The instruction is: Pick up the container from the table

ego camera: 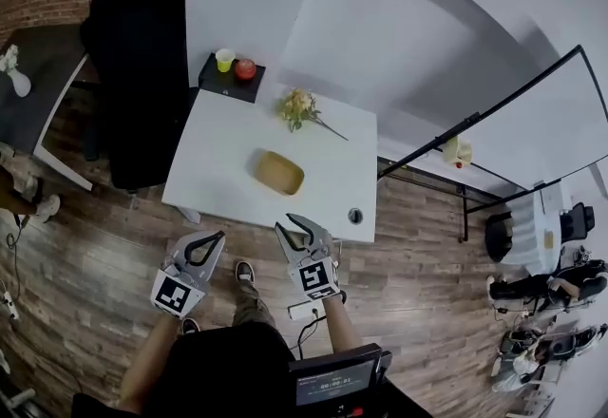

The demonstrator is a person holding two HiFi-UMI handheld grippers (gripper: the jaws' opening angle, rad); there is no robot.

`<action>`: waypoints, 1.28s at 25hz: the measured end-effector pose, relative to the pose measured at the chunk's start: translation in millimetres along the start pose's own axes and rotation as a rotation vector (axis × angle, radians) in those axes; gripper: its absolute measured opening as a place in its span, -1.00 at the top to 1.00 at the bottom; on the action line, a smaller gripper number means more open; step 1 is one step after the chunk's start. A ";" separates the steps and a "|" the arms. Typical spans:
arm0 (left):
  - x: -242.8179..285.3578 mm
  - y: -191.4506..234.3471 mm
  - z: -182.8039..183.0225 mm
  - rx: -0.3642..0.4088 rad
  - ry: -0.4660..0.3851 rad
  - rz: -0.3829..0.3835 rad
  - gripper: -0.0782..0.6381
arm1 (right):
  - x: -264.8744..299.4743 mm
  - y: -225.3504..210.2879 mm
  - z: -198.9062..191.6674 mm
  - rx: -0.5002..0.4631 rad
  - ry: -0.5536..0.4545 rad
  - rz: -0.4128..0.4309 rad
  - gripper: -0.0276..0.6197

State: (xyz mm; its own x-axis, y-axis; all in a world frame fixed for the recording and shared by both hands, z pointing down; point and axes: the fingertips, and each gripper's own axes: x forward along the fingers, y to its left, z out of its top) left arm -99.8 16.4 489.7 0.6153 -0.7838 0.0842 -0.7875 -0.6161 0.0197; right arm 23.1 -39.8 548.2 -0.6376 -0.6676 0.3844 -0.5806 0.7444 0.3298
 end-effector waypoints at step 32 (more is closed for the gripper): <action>258.0 35.1 -261.7 0.687 0.767 -0.518 0.05 | 152.2 -39.0 -225.0 -0.302 0.486 0.368 0.41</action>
State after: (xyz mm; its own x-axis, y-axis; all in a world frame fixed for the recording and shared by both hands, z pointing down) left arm 21.7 -186.9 772.9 0.4894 -0.3159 0.8128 -0.1161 -0.9474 -0.2983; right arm 62.6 -167.5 787.9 -0.4254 -0.3408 0.8384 -0.1572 0.9401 0.3024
